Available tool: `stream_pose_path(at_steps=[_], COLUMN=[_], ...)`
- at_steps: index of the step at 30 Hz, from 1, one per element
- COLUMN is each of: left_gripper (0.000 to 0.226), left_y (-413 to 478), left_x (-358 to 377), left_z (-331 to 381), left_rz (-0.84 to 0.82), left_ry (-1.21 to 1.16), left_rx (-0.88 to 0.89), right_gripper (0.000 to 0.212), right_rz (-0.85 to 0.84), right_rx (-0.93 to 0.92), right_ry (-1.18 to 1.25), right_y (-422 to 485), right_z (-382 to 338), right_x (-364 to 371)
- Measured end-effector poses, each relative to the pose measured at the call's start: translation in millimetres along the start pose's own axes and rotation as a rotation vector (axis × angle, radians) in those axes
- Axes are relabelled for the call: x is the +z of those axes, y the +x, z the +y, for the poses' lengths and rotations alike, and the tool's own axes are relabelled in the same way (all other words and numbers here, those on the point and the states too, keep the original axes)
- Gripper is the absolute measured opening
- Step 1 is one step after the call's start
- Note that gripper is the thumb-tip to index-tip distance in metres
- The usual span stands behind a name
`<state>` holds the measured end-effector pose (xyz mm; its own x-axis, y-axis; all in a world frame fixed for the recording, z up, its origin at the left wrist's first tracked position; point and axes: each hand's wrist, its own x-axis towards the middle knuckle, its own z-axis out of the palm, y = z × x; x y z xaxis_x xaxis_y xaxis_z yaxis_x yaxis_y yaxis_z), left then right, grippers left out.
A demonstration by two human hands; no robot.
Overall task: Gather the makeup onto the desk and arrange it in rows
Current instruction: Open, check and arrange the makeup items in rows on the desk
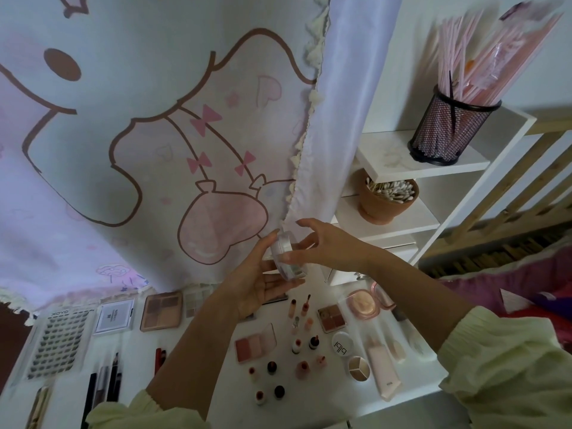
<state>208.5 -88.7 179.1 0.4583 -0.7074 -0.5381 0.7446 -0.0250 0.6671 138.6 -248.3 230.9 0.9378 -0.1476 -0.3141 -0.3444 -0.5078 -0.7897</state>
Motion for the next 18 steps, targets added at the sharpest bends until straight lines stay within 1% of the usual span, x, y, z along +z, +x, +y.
stream_pose_path(at_steps=[2,4,7,9,12,13,15,16,17,18], left_gripper=[0.066,0.076,0.089,0.087,0.076,0.072,0.065,0.058,0.052,0.046], left_y=[1,1,2,2,2,2,6,8,11,14], left_x=[0,0,-3,-6,-6,-6,-7,-7,-7,-8], left_z=[0,1,2,3,3,2,1,2,4,6], left_rz=[0.012,0.02,0.038,0.033,0.0,-0.012,-0.031,-0.037,-0.038,-0.035], left_ry=[0.009,-0.003,-0.061,-0.08,-0.118,-0.143,-0.192,-0.209,-0.216,-0.212], left_rx=[-0.004,-0.013,-0.025,-0.025,-0.043,-0.045,-0.045,-0.042,-0.037,-0.03], right_gripper=[0.085,0.098,0.1,0.095,0.081,0.072,0.046,0.039,0.041,0.048], right_rz=[0.0,-0.002,0.013,0.023,0.048,0.064,0.089,0.09,0.085,0.075], right_rx=[0.0,-0.025,-0.075,-0.074,-0.028,-0.014,0.013,0.031,0.053,0.076], right_ry=[0.027,0.026,0.019,0.07,0.218,0.294,0.507,0.626,0.743,0.854], right_y=[2,5,7,7,10,12,15,16,16,17], right_z=[3,6,6,6,15,20,28,32,35,38], right_x=[0,-1,-5,-9,-11,-11,-11,-12,-13,-15])
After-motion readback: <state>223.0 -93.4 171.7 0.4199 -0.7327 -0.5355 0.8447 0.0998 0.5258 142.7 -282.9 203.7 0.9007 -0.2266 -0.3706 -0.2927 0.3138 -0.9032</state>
